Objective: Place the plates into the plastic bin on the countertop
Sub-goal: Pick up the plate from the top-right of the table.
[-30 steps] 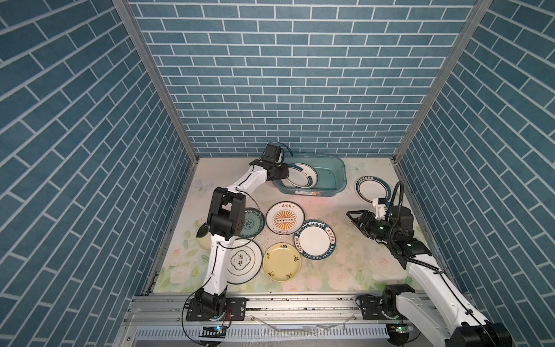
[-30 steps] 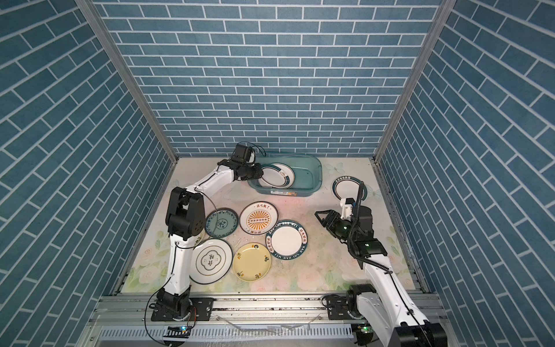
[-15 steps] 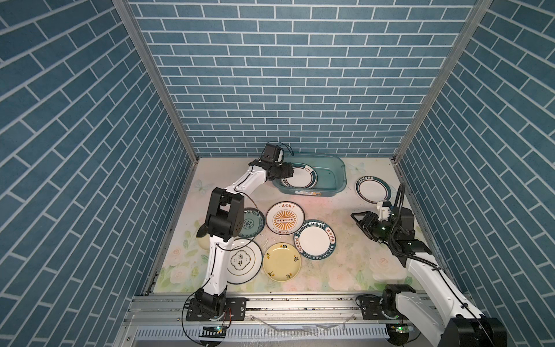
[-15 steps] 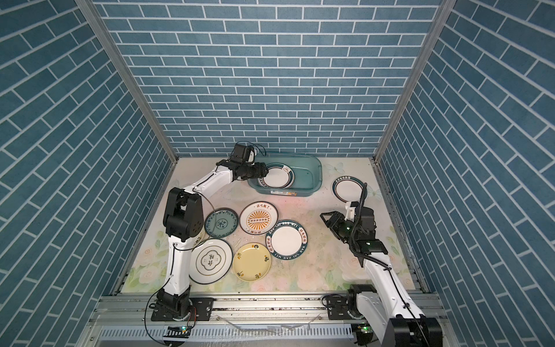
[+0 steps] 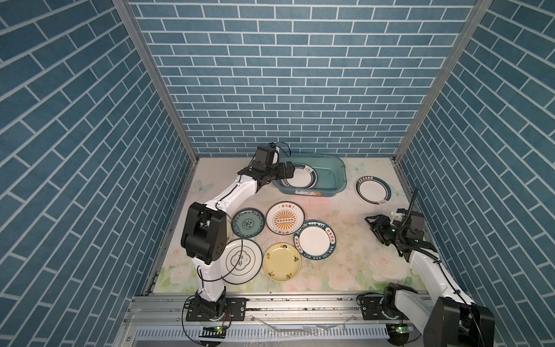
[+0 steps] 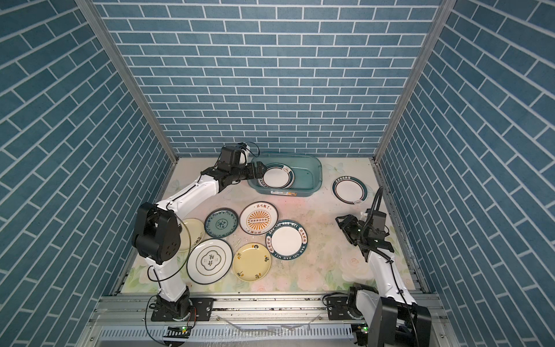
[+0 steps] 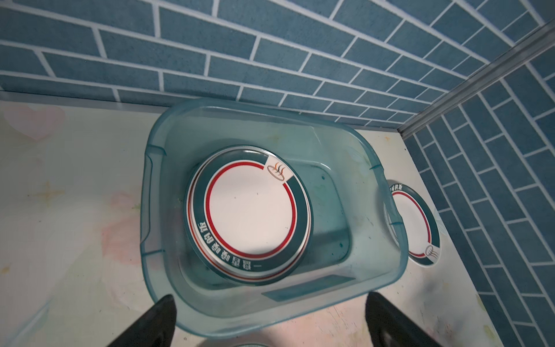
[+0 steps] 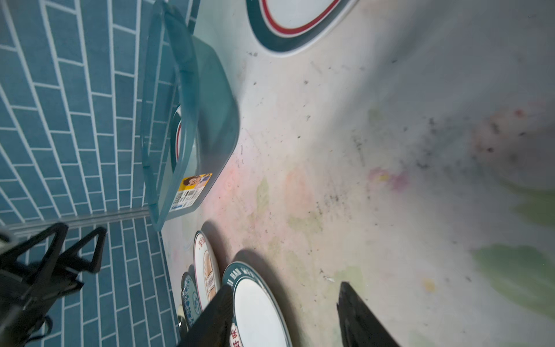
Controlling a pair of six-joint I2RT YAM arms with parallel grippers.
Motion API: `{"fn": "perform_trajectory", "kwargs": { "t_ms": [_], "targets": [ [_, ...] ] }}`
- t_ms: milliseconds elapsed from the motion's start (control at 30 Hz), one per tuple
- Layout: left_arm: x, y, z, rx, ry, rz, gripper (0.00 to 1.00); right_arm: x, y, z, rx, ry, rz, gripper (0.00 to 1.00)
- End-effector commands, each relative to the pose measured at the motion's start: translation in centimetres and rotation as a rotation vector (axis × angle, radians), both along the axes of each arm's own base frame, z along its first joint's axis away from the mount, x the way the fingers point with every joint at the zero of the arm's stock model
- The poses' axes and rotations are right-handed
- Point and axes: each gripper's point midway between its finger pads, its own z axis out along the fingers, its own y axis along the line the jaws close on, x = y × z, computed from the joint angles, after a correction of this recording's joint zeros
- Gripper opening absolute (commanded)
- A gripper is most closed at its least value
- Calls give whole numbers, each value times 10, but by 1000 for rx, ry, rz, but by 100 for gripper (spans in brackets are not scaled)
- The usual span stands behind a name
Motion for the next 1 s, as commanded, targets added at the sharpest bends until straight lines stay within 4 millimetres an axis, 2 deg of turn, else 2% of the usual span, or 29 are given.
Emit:
{"fn": "perform_trajectory", "kwargs": {
  "t_ms": [0,233,367,600,967],
  "targets": [
    [-19,-7,5,-20,-18,-8,100,3,-19,-8,-24,20,-40,59],
    [-64,-11,13,-13,-33,-31,100,22,-42,-18,25,14,-91,59],
    [-79,-3,17,-10,-24,-24,100,38,-52,-28,83,10,-126,57],
    [-96,11,30,-24,-60,-3,100,74,-70,-40,125,-34,-186,55],
    [-103,12,10,-36,-17,-4,100,119,-95,-65,164,-73,-267,49]
  ]
}}
